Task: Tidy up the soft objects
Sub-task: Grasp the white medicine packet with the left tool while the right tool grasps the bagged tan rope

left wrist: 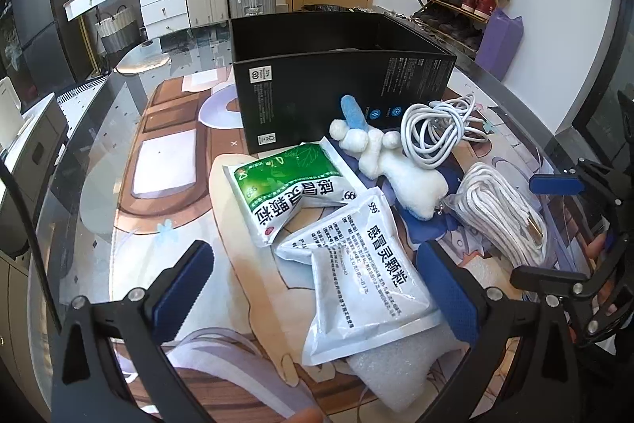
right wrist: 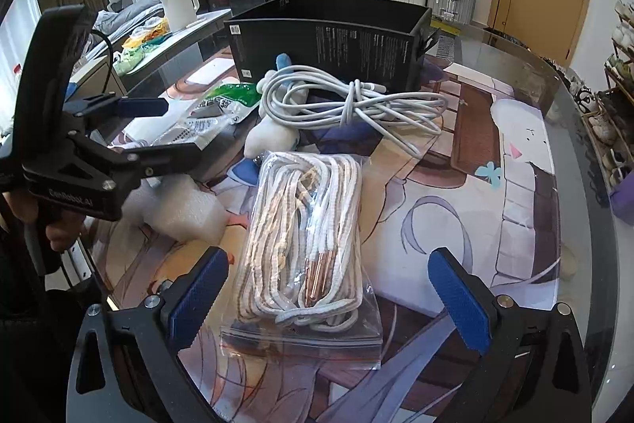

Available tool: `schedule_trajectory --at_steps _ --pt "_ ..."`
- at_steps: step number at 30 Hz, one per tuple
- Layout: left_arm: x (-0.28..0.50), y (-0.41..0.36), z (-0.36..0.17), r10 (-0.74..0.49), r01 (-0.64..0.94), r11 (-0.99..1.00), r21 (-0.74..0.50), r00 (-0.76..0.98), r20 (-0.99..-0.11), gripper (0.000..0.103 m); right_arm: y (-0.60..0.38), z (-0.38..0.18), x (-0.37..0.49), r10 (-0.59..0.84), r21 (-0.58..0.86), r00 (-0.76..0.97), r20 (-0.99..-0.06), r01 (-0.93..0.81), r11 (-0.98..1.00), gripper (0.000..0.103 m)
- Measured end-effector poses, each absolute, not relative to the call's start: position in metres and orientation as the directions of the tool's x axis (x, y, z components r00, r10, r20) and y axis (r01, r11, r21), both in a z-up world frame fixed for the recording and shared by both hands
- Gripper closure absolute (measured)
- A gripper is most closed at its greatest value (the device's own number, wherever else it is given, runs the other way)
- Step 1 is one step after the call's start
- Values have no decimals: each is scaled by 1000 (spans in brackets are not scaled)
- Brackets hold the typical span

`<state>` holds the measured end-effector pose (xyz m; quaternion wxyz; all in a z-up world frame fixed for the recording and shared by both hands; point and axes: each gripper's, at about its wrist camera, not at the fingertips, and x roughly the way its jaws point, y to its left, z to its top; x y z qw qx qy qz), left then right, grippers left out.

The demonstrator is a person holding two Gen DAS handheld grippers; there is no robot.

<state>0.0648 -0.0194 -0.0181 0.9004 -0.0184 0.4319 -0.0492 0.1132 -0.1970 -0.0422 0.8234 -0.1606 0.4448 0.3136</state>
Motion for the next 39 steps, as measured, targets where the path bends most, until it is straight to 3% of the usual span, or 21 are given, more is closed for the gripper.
schedule_trajectory --at_steps 9,18,20,24,27,29,39 --pt "67 -11 -22 -167 79 986 -150 601 -781 5 -192 -47 112 354 -11 410 -841 -666 746 1" --pt "62 -20 -19 -260 155 966 -208 580 -772 38 -193 -45 111 383 10 408 -829 -674 738 1" --pt "61 -22 -17 -281 175 960 -219 575 -768 52 -193 -44 110 392 16 403 -827 -680 733 1" --pt "56 -27 -14 -280 197 960 -201 585 -762 55 -193 -42 108 407 22 402 -820 -688 725 2" --pt "54 -28 -11 -277 202 960 -194 594 -755 57 -192 -41 107 414 25 403 -816 -691 722 11" --pt "53 -28 -8 -275 203 961 -189 603 -749 59 -191 -42 109 417 33 397 -818 -690 723 24" --pt "47 -22 4 -262 197 965 -174 654 -710 59 -191 -42 109 441 47 396 -805 -699 714 45"
